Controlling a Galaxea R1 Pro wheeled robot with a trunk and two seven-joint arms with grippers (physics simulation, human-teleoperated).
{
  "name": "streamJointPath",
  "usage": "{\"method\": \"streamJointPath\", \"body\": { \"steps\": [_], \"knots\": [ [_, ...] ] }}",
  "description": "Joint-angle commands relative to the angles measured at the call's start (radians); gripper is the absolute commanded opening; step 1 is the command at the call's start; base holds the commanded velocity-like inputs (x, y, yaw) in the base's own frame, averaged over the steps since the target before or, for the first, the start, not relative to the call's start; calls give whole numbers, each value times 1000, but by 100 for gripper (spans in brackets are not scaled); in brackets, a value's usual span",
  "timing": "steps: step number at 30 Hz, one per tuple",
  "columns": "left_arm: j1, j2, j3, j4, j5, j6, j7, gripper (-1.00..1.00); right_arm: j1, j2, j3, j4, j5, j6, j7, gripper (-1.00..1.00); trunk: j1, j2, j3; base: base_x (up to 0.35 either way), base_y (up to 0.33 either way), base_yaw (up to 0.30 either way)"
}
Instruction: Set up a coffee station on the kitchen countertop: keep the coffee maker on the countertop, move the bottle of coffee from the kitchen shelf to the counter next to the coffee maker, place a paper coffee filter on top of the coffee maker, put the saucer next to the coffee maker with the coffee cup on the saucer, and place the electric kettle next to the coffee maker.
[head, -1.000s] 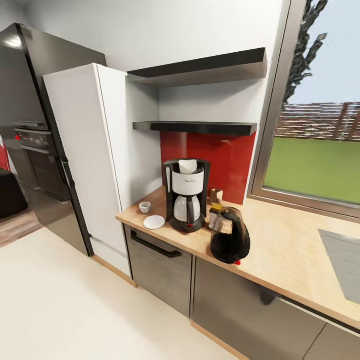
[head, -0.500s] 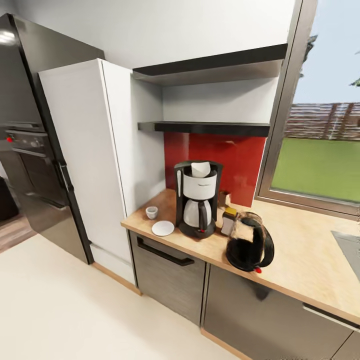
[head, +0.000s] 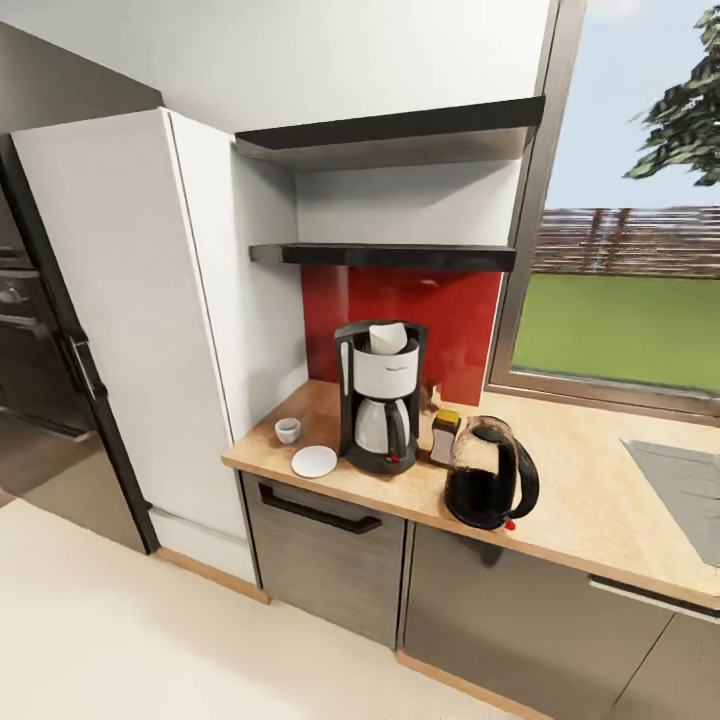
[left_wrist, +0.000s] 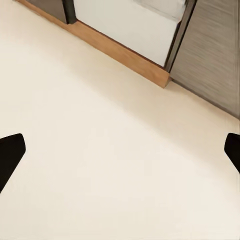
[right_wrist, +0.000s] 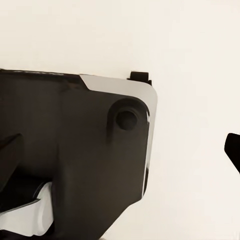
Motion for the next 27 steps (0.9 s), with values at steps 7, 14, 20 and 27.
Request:
{"method": "streamJointPath", "body": {
  "steps": [7, 14, 20, 27],
  "knots": [
    [1, 0, 6, 1, 4, 0, -10, 100, -1, 1, 8, -2, -14, 7, 4, 100, 0, -1, -1, -14, 31, -265],
    [1, 0, 6, 1, 1, -2, -10, 100, -1, 2, 8, -4, -16, 7, 1, 100, 0, -1, 1, -1, 2, -264],
    [2, 0, 6, 1, -3, -3, -11, 100, -1, 8, 7, -5, -17, 6, 2, 100, 0, -1, 1, 0, 0, -266],
    [3, 1, 5, -7, -1, -4, -14, 100, -1, 27, 6, -25, -17, -38, 2, 100, 0, -1, 1, 34, 104, -195]
  ]
}}
